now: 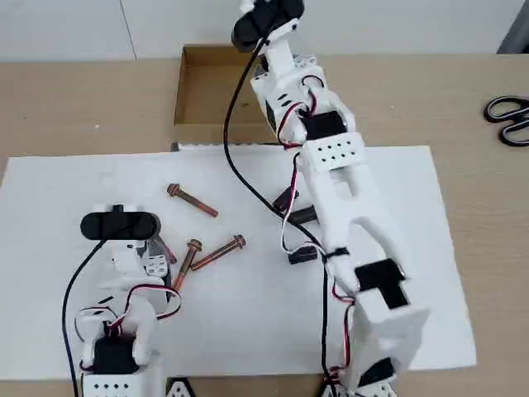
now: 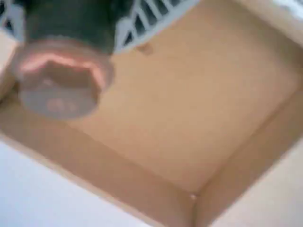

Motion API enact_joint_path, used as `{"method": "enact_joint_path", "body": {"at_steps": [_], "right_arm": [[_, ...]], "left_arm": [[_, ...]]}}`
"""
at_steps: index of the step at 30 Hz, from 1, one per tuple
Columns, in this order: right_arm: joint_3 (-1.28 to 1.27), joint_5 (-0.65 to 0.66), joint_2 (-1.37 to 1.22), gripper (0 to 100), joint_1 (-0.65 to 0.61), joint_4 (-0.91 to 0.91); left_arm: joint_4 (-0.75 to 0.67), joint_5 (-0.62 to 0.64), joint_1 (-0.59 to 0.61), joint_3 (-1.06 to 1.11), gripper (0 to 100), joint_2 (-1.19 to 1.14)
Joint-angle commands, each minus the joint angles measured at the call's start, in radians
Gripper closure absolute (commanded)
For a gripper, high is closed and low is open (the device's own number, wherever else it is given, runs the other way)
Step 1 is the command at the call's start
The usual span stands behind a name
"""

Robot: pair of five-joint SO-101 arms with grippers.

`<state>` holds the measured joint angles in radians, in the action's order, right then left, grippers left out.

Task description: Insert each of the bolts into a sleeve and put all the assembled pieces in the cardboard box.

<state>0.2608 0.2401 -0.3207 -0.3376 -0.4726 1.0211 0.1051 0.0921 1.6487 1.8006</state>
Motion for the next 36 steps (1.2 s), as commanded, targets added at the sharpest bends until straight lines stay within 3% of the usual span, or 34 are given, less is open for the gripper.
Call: {"method": "enact_joint_path", "body": {"at_steps": [1, 7, 13, 20, 22, 30, 36], "right_arm": [[0.071, 0.071, -0.077, 99.3, 0.001, 0.14], [0.081, 0.129, -0.22, 98.7, -0.03, 0.225], [0.164, 0.126, -0.332, 84.2, -0.024, 0.22], [0.233, 0.124, -0.357, 94.5, -0.027, 0.208], [0.235, 0.124, -0.308, 99.8, -0.027, 0.145], [0.233, 0.063, -0.062, 99.5, -0.03, -0.321], [0.233, 0.058, 0.035, 99.5, -0.03, -0.555]], "left_arm": [[-0.023, 0.006, 0.006, -0.004, 99, 0.008], [-0.023, 0.006, 0.006, -0.004, 99, 0.008], [-0.021, 0.006, 0.006, -0.004, 99, 0.008], [-0.021, 0.006, 0.006, -0.004, 99, 0.008], [-0.021, 0.006, 0.006, -0.004, 99, 0.008], [-0.021, 0.008, 0.006, -0.004, 99, 0.008], [-0.021, 0.009, 0.006, -0.004, 99, 0.008]]}}
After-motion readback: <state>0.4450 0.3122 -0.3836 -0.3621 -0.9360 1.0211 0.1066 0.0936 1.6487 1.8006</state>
